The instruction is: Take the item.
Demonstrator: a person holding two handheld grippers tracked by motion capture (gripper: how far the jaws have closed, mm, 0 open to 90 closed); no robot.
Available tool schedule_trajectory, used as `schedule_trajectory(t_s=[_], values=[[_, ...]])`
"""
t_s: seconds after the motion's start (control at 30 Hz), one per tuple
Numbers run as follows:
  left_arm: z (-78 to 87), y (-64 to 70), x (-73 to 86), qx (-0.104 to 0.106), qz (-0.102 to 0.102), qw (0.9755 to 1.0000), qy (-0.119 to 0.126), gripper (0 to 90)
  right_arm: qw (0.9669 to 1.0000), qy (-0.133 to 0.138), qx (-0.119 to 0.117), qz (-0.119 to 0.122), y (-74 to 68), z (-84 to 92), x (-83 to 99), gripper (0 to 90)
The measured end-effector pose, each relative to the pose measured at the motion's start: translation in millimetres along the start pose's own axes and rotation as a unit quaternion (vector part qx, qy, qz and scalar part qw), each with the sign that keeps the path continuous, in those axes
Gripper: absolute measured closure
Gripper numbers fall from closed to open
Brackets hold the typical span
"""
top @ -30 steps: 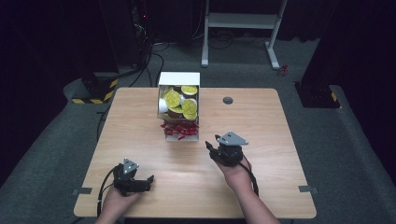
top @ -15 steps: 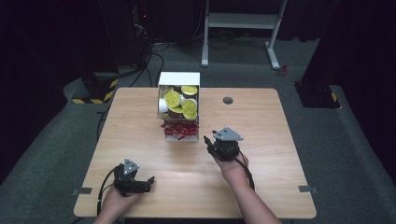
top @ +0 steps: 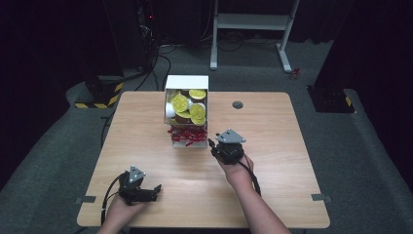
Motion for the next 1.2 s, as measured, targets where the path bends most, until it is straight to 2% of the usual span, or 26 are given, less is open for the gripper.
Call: schedule_trajectory(t_s=[0.27, 0.47, 1.03, 1.1, 1.2], values=[[0.3, -0.3, 0.0, -0.001, -0.002, 1.0, -0.003, 0.2, 0.9999, 0.009, -0.004, -0.006, 5.2, -8.6, -4.8, 63.8], [0.3, -0.2, 0.1, 0.0, -0.001, 1.0, -0.002, 0.2, 0.9998, 0.003, -0.006, -0.017, 7.1, -13.5, -7.1, 63.5], [0.0, 0.0, 0.0, 0.0, 0.0, 1.0, 0.0, 0.2, 0.9998, -0.021, -0.004, 0.006, 1.7, -30.1, -18.6, 65.1], [0.0, 0.0, 0.0, 0.0, 0.0, 1.0, 0.0, 0.2, 0.9997, -0.024, -0.003, 0.0, 0.7, -31.8, -20.0, 67.0], [0.0, 0.0, 0.0, 0.0, 0.001, 1.0, 0.0, 0.2, 0.9997, -0.025, -0.003, 0.002, 1.1, -35.2, -20.8, 69.1]])
Point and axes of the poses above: each handheld gripper's, and its own axes: z roughly backward along the jaws, x roughly out of its underside, y roughly to its right, the point moved 2 cm from there along -z, roughly forward along the jaws, and after that the axes turned 11 degrees about z, right-handed, at the moved point
